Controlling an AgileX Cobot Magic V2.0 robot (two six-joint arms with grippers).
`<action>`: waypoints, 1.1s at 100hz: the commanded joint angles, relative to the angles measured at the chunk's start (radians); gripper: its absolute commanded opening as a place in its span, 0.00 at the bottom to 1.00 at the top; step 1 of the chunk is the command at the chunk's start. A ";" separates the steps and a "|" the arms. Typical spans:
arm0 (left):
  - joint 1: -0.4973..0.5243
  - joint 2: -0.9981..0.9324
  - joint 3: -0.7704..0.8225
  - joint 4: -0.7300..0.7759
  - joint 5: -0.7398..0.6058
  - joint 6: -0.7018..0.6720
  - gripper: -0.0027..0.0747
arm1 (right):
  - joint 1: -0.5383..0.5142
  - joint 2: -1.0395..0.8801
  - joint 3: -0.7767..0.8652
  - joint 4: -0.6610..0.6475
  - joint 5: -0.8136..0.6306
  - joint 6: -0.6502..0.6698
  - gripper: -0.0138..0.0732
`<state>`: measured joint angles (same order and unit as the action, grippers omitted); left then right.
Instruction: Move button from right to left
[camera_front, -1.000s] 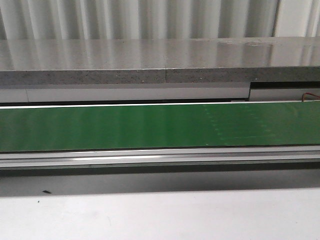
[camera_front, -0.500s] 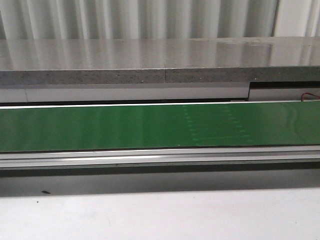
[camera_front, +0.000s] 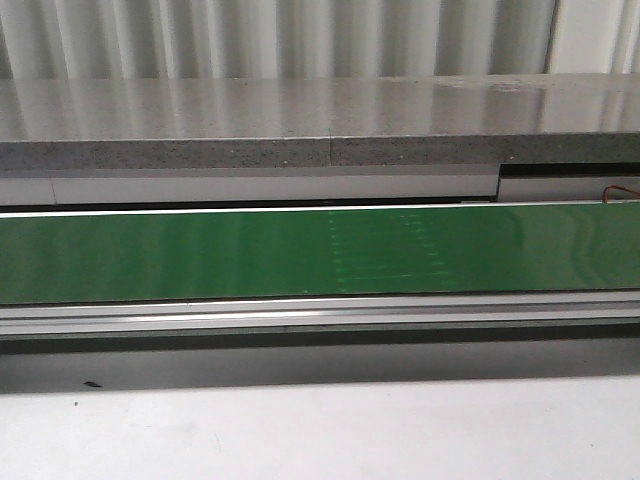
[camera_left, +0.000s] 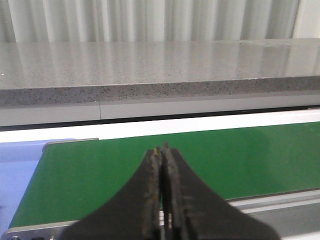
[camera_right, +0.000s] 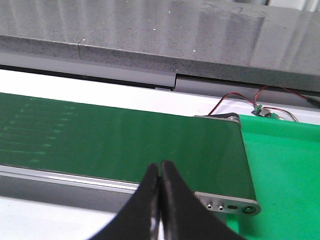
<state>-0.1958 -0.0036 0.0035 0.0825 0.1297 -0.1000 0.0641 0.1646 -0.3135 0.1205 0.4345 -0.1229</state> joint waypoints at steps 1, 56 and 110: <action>-0.004 -0.031 0.039 -0.011 -0.073 -0.007 0.01 | 0.002 0.010 -0.028 -0.001 -0.081 -0.009 0.08; -0.004 -0.031 0.039 -0.011 -0.073 -0.007 0.01 | 0.002 0.009 -0.022 -0.001 -0.084 -0.009 0.08; -0.004 -0.031 0.039 -0.011 -0.073 -0.007 0.01 | -0.059 -0.121 0.319 -0.074 -0.540 0.109 0.08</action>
<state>-0.1958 -0.0036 0.0035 0.0825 0.1348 -0.1000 0.0218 0.0932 0.0225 0.0668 -0.0640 -0.0246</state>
